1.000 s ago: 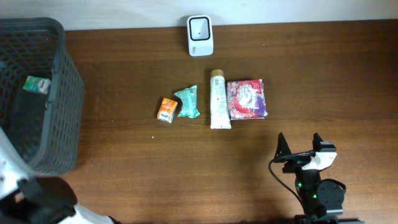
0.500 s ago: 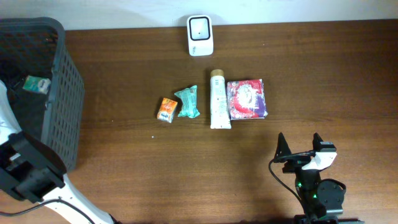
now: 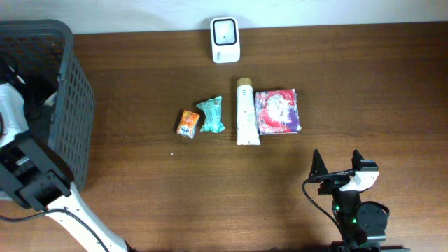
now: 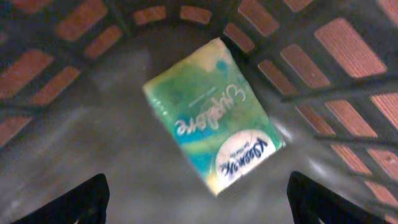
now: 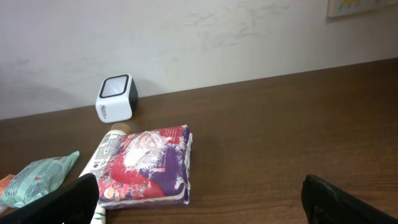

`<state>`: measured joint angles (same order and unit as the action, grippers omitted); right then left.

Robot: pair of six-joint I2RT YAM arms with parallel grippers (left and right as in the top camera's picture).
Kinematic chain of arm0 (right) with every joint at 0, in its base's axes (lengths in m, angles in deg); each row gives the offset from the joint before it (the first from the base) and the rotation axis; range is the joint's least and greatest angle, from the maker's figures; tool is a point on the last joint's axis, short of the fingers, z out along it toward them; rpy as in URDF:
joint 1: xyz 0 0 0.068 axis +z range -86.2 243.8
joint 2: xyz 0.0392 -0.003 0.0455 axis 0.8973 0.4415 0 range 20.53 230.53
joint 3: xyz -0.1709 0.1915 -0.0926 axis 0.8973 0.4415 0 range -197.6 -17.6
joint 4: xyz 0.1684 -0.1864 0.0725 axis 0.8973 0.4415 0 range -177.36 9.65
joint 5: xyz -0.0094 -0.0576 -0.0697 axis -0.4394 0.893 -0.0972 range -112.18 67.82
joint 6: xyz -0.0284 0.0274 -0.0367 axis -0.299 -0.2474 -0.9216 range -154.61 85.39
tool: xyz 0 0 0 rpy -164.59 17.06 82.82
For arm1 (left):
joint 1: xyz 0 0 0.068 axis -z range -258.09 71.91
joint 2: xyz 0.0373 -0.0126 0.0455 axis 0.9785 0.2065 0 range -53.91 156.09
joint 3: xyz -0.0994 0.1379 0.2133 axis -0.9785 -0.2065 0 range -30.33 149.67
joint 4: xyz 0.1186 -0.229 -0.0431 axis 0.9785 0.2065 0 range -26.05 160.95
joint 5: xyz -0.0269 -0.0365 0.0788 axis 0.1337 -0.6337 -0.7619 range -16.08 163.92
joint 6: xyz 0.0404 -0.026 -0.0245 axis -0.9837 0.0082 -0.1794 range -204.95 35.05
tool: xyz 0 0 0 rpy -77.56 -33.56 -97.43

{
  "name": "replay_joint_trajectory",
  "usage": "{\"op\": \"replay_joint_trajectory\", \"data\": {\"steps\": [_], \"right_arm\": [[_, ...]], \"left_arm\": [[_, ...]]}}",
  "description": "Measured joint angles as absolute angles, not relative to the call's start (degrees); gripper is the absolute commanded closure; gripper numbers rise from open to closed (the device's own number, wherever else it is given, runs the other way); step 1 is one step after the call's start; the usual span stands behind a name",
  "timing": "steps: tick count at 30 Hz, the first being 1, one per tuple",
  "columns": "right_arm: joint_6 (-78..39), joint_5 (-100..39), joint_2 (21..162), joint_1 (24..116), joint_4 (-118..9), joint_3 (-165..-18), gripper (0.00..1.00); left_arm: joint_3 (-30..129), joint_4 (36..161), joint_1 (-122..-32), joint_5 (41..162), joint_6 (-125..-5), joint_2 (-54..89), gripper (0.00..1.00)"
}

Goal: Scan the item barcode
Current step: 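Move the left gripper back into the basket toward the green-white box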

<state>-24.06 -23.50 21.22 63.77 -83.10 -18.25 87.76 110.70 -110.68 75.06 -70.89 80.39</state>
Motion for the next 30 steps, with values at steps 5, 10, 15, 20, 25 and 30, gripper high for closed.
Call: {"op": "replay_joint_trajectory", "data": {"steps": [5,10,15,20,25,30], "right_arm": [[-24.1,-23.5,21.2,63.8,-83.1,-18.2,0.01],[-24.1,-23.5,21.2,63.8,-83.1,-18.2,0.01],[-24.1,-23.5,21.2,63.8,-83.1,-18.2,0.01],[-24.0,-23.5,21.2,63.8,-83.1,-18.2,0.01],[-24.1,-23.5,21.2,63.8,-83.1,-18.2,0.01],[-24.1,-23.5,21.2,63.8,-83.1,-18.2,0.01]], "left_arm": [[87.8,107.0,-109.4,75.1,-70.9,80.8,0.27],[87.7,107.1,-109.3,75.0,-71.3,82.8,0.45],[87.7,107.8,-109.4,74.5,-71.5,84.1,1.0],[87.7,109.5,-109.6,74.3,-71.8,84.0,1.0],[87.7,110.7,-109.8,74.1,-71.8,78.8,0.87],[87.8,113.4,-109.8,73.9,-71.9,71.7,0.38]]}}
